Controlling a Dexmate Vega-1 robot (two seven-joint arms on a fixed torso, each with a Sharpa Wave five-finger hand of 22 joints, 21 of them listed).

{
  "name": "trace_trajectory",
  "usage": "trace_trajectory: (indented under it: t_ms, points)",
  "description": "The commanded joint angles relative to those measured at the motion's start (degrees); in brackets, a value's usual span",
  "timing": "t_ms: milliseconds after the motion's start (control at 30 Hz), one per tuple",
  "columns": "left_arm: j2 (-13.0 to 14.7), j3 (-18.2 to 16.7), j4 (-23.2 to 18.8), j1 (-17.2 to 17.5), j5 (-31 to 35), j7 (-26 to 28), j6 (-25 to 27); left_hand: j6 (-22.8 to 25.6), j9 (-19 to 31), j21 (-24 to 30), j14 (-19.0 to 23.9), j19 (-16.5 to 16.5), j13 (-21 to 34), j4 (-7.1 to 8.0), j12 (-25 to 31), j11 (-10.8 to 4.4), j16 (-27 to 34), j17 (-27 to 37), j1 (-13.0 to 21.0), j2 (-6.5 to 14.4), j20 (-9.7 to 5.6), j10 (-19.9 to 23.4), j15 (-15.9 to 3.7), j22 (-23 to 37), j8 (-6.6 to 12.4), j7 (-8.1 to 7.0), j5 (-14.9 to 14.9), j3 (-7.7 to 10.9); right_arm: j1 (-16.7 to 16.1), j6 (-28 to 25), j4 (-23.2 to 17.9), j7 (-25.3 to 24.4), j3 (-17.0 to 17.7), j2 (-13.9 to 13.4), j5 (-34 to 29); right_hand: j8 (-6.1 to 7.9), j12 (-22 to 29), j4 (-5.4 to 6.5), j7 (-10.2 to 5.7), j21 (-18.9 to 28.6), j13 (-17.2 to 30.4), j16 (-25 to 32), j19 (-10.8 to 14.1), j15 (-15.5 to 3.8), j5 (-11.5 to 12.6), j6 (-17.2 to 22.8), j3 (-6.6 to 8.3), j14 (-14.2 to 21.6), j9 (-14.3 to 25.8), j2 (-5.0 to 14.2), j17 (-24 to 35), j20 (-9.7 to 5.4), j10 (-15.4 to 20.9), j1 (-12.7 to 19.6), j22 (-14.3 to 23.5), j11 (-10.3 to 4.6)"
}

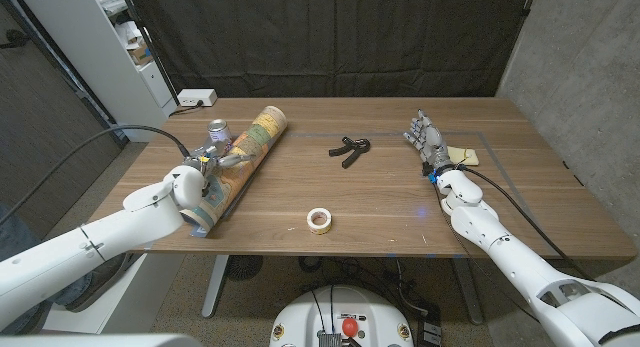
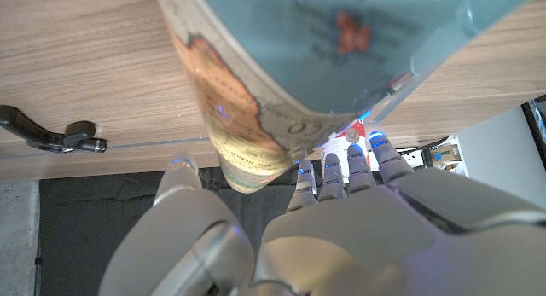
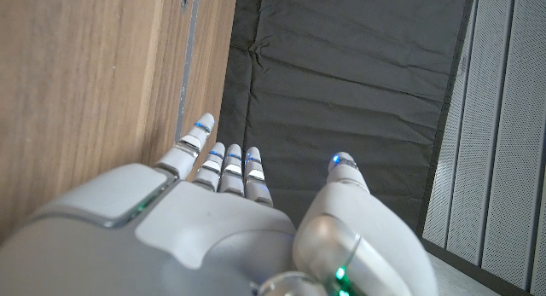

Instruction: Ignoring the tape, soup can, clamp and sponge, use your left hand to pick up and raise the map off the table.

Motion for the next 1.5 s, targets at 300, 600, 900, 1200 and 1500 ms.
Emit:
trace_trajectory:
  t_ms: [300,600,900,1200,1500]
  points:
    - [-0.8,1.8,0.9,-1.5,-0.7,-0.9,0.9,0.1,0.3,0.0,0.2,0.7,0.2,0.15,0.3,0.36,0.1,0.3,0.4,-0.2,0.23,0.3,0.15,0.2,0.21,0.39,0.3,-0.45,0.1,-0.1,0.7,0.1,0.1,0.0,0.2,-0.14,0.0,-0.02,-0.05,-0.1,0.1,0.2,-0.2,0.08,-0.2,0.3,-0.13,0.5,0.2,0.32,0.1,0.17,0.5,0.2,0.2,0.01]
    - [-1.1,2.7,1.2,-2.5,-0.8,-1.9,1.8,0.4,0.3,0.0,0.3,0.9,0.2,0.19,0.3,0.5,0.1,0.3,0.4,-0.1,0.23,0.4,0.14,0.2,0.32,0.55,0.4,-0.59,0.6,0.1,1.8,0.5,0.1,0.4,0.3,-0.14,0.0,-0.06,-0.1,-0.1,0.1,0.2,-0.2,0.13,-0.2,0.3,-0.15,0.6,0.2,0.34,0.1,0.18,0.5,0.2,0.2,0.01]
    - [-1.4,4.1,1.8,-4.1,-0.8,-3.4,3.2,0.9,0.3,0.0,0.5,1.3,0.2,0.24,0.5,0.72,0.1,0.3,0.5,0.1,0.23,0.8,0.16,0.2,0.49,0.78,0.5,-0.77,0.8,0.1,2.3,0.6,0.1,0.5,0.3,-0.12,0.0,-0.08,-0.11,-0.1,0.1,0.2,-0.2,0.11,-0.2,0.4,-0.18,0.6,0.2,0.33,0.1,0.23,0.5,0.2,0.2,0.01]
    - [-1.5,5.3,2.9,-5.5,-0.8,-4.9,2.7,1.2,0.3,-0.1,0.7,1.6,0.2,0.26,0.5,0.85,0.1,0.3,0.6,0.3,0.24,0.9,0.15,0.2,0.55,1.05,0.6,-0.85,0.9,0.3,2.9,0.9,0.0,0.7,0.3,-0.14,0.0,-0.12,-0.12,-0.1,0.1,0.2,-0.2,0.09,-0.2,0.4,-0.2,0.7,0.2,0.33,0.1,0.25,0.5,0.2,0.2,0.01]
    - [-1.8,6.9,3.6,-7.5,-0.6,-7.3,3.9,1.2,0.3,-0.1,0.8,1.7,0.2,0.27,0.5,0.9,0.1,0.3,0.7,0.5,0.24,0.9,0.16,0.2,0.53,1.06,0.6,-0.9,1.4,0.3,3.4,1.4,-0.2,0.9,0.3,-0.1,0.1,-0.17,-0.33,-0.1,0.1,0.3,-0.2,0.07,-0.2,0.5,-0.24,0.9,0.2,0.3,0.1,0.37,0.8,0.2,0.2,0.08]
